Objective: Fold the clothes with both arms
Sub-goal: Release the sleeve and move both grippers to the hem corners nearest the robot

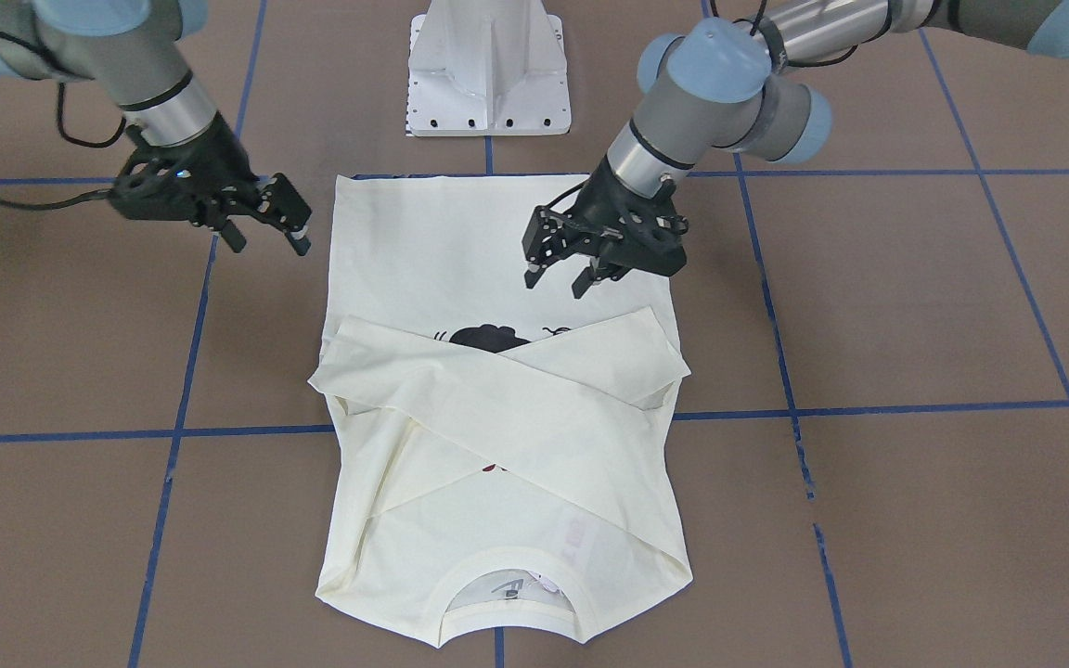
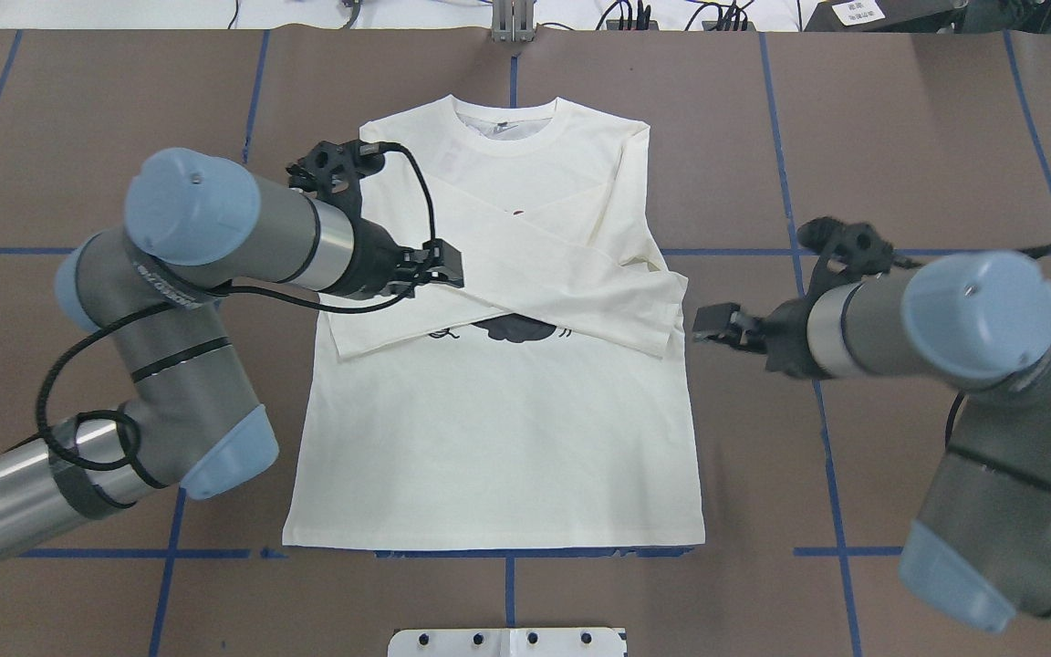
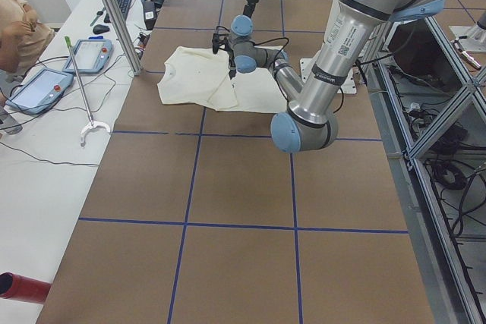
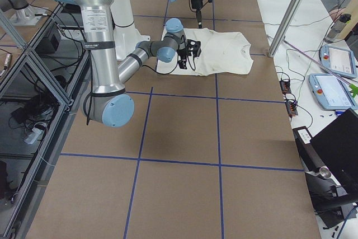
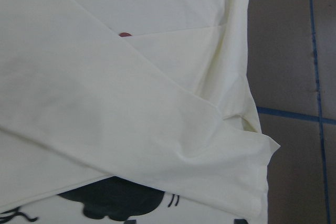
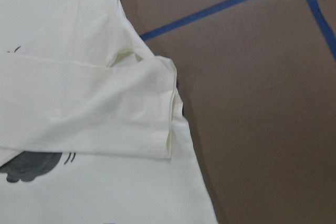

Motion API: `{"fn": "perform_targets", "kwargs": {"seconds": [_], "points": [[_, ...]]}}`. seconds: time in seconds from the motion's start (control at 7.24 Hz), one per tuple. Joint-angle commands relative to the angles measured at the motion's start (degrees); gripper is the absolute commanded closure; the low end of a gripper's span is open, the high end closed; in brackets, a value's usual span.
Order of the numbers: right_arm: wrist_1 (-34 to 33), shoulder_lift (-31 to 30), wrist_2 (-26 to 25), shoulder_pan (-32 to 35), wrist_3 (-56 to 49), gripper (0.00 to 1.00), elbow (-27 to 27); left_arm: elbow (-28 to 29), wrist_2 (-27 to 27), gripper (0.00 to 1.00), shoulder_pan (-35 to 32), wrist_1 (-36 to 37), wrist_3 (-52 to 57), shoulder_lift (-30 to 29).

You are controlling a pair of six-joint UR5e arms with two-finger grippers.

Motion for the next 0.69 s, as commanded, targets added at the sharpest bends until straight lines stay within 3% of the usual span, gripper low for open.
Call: {"fn": "perform_targets", "kwargs": {"seconds": [0.0, 0.55], "points": [[-0.98, -0.12, -17.17, -16.97, 14.3, 0.09, 0.74, -2.61, -0.47, 0.31, -1.11, 1.72, 2.25, 3.79], [-9.06, -1.17, -20.55, -23.25, 20.14, 0.23, 0.74, -1.38, -0.47, 0.27, -0.5, 1.46, -1.27, 3.88]]}}
